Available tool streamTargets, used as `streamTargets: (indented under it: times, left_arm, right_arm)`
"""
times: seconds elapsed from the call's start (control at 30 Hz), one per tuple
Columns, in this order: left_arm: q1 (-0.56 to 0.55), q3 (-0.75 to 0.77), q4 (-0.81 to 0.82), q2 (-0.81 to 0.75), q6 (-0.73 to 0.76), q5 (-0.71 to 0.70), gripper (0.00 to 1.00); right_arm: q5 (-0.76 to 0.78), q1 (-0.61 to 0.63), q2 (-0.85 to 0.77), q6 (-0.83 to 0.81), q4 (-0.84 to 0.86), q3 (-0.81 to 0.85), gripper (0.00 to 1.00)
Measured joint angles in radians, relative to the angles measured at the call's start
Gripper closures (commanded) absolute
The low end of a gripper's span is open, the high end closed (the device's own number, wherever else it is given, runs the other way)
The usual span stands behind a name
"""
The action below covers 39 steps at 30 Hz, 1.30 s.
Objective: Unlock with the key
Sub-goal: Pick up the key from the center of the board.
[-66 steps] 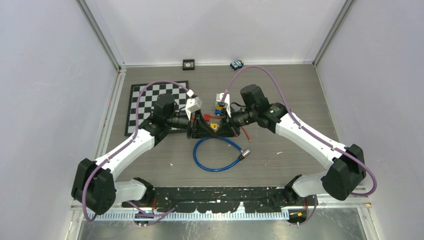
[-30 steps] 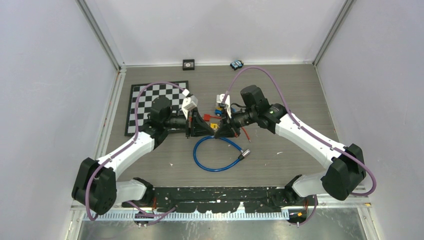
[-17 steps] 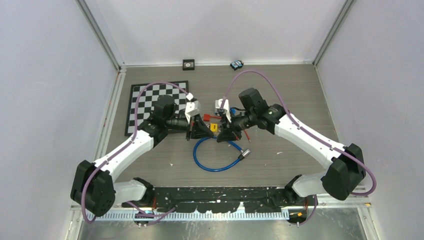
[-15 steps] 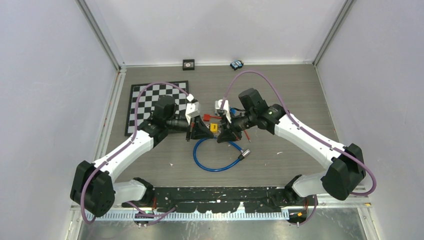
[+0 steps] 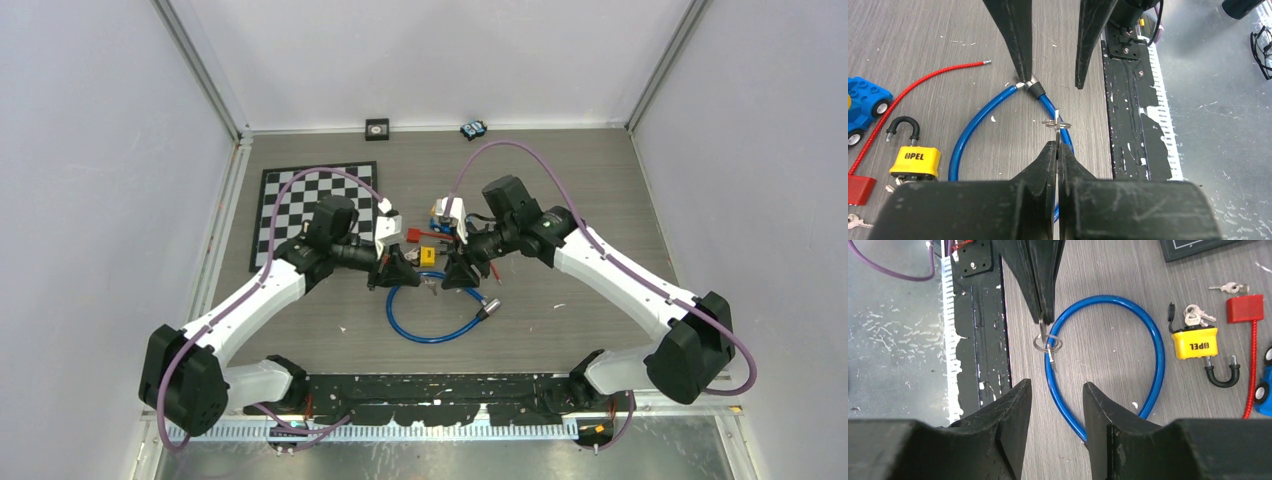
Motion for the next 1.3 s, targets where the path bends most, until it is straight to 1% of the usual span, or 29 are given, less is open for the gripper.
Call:
streamTargets:
  times: [0.23,0.53,0.63,0.73,1.03,1.2,1.23,1.3]
  left_arm:
    - [-0.019,0.009,-0.021,0.0,0.005,0.0,1.0]
    - [-0.021,0.009,-0.021,0.0,0.004,0.0,1.0]
    - [-0.021,0.009,-0.021,0.0,0.003,0.0,1.0]
    - [-0.021,0.009,-0.02,0.0,0.003,0.0,1.0]
    - [-0.023,0.009,-0.021,0.0,0.0,-0.004,1.0]
    - [-0.023,0.009,-0.02,0.0,-0.02,-0.007,1.0]
    - [-0.023,0.009,-0.018,0.0,-0.024,-0.006,0.97]
    - [-0.018,0.007,-0.003,0.0,-0.035,0.003,0.84]
  right_arm:
    - [-0.036,0.001,0.014,0.069,0.063,0.05,0.54]
    - [-0.072,0.031,0.08,0.132,0.114,0.058,0.56]
    - [-0.076,0.046,0.089,0.134,0.116,0.059,0.62]
    - [-0.077,0.056,0.093,0.136,0.118,0.061,0.69]
    - [-0.087,0.066,0.106,0.132,0.122,0.066,0.99]
    - [-0.082,0.067,0.104,0.124,0.122,0.066,0.99]
    - [-0.076,0.066,0.101,0.124,0.122,0.066,0.99]
    - [-0.069,0.061,0.091,0.132,0.124,0.064,1.0]
